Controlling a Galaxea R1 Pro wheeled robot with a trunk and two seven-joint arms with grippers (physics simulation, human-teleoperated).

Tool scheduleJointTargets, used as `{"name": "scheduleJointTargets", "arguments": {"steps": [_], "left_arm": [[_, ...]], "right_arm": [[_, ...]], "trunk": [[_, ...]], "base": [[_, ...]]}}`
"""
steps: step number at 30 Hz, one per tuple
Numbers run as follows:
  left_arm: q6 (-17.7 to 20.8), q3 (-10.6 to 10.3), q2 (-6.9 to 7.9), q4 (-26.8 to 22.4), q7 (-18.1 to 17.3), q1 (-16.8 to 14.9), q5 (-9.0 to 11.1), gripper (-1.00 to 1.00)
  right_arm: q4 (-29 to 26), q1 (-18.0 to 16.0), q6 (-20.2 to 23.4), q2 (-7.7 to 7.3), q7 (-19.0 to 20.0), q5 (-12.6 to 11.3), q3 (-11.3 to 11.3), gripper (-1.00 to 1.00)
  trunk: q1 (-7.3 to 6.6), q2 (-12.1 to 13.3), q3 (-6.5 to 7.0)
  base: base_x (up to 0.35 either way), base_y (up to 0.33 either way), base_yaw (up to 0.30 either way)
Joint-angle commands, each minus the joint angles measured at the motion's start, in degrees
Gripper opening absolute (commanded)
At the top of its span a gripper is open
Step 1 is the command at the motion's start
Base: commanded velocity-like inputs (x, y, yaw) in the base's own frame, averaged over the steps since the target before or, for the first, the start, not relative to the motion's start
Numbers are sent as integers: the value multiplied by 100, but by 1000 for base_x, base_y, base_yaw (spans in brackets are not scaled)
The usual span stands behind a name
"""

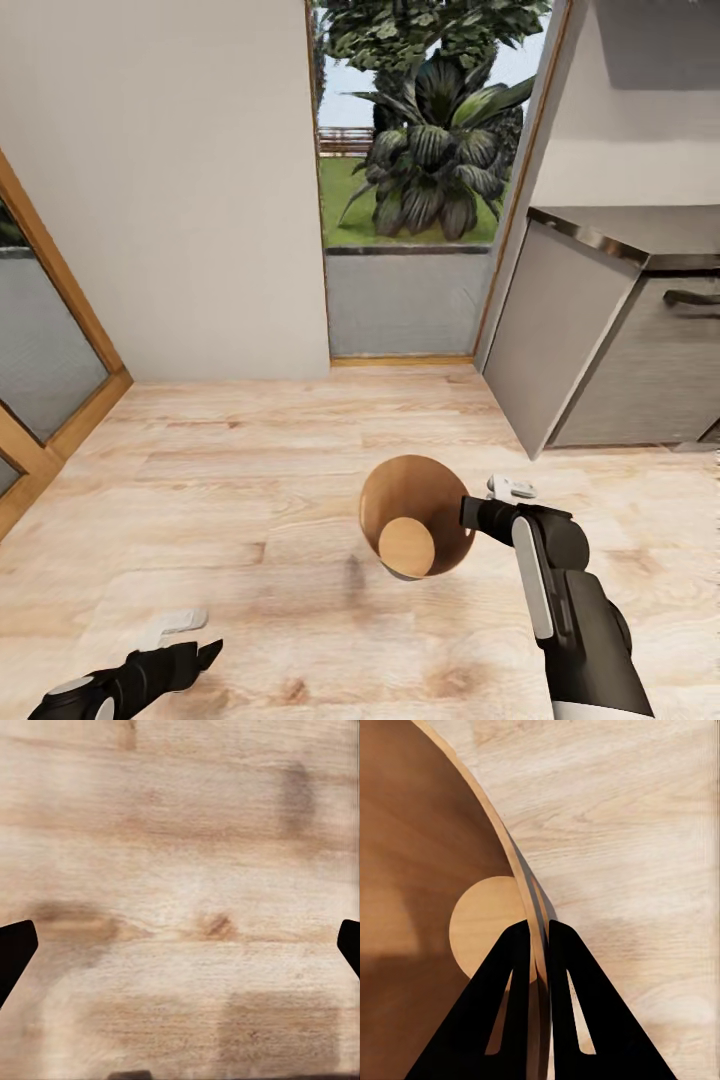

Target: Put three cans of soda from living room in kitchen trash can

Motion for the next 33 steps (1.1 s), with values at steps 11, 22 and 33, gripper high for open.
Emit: {"name": "scheduleJointTargets", "arguments": {"steps": [11,22,33], "left_arm": [[0,-1,0,-3,-7,0,-8,100],[0,-1,0,-9,-8,2,-3,100],[0,-14,0,-9,-8,6,-1,100]], "right_arm": [[-19,-5,0,0,26,-120,-41,-100],[-33,-5,0,0,26,-120,-68,-100],[-33,-4,0,0,26,-120,-285,-100]], "trunk": [[0,0,84],[0,0,166],[0,0,249]], "base": [[0,0,-190],[0,0,-190],[0,0,-190]]}}
